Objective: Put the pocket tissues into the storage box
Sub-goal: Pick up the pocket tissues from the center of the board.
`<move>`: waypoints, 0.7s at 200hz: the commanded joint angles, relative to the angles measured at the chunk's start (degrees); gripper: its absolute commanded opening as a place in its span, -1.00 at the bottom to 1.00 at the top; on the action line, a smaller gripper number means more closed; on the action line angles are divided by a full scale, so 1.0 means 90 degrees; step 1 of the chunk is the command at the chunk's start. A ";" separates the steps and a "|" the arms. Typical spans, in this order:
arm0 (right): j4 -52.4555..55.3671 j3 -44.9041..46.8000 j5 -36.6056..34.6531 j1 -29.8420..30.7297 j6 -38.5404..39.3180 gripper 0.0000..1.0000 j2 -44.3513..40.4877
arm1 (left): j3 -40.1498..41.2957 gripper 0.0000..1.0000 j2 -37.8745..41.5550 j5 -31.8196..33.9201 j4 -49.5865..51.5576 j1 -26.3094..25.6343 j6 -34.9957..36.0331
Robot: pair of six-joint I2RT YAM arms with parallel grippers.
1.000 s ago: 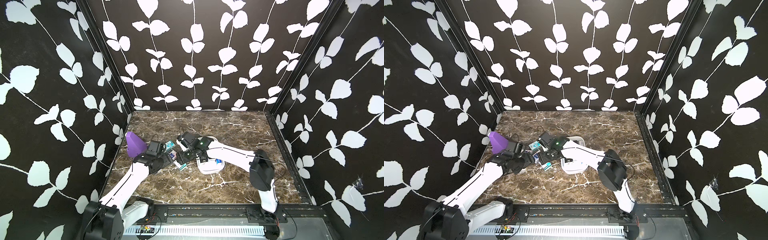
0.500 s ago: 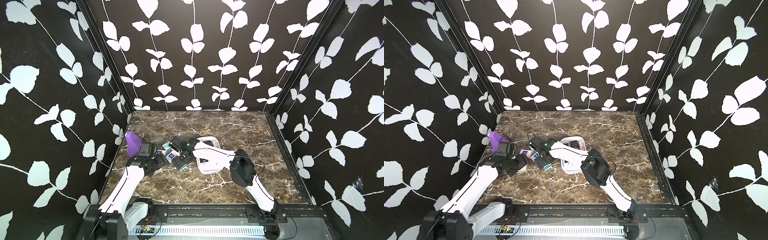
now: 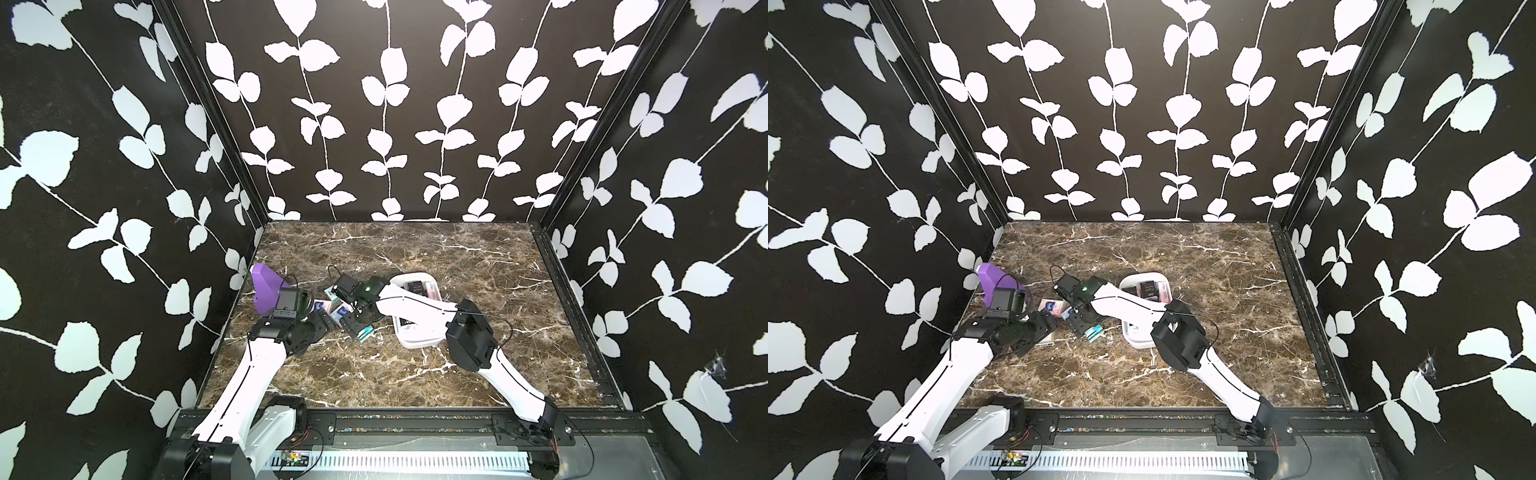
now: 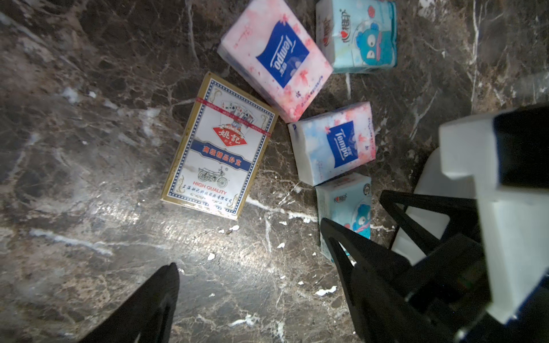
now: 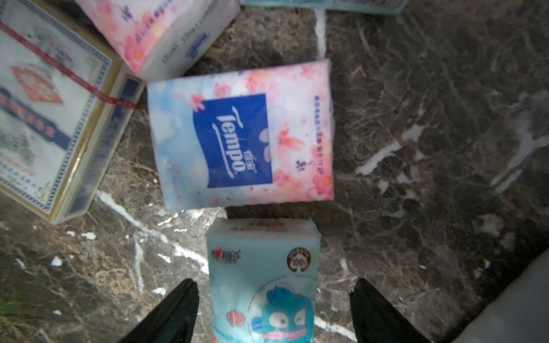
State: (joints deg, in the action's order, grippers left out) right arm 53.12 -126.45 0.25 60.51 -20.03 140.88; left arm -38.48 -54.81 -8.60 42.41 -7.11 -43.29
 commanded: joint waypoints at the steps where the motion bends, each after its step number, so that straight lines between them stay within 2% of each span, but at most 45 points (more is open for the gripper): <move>1: 0.0250 -0.0342 0.0011 0.0043 -0.0001 0.54 0.0205 | -0.0051 0.76 -0.0009 -0.0020 0.0202 0.0053 0.0169; 23: 0.0272 -0.0445 -0.0013 0.0044 -0.0077 0.40 0.0344 | -0.0080 0.77 -0.0027 -0.0054 0.0200 0.0066 0.0209; 46: 0.0268 -0.0535 0.0006 0.0044 -0.0128 0.02 0.0389 | -0.0096 0.77 -0.0033 -0.0096 0.0231 0.0088 0.0264; 63: 0.0147 -0.0423 0.0096 0.0044 -0.0138 -0.18 0.0193 | -0.0100 0.77 -0.0055 -0.0128 0.0229 0.0091 0.0297; 99: -0.0613 0.0626 0.0648 0.0028 -0.0320 -0.26 -0.0940 | -0.0118 0.77 -0.0228 -0.0244 -0.0001 0.0087 0.0299; 140: -0.1178 0.2236 0.0464 -0.0079 -0.0990 -0.26 -0.2500 | -0.0271 0.76 -0.0631 -0.0467 -0.0506 0.0094 0.0250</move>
State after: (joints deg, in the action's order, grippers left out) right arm 46.83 -112.90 5.21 60.38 -24.60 127.28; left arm -38.65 -58.94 -11.07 41.08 -6.59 -41.50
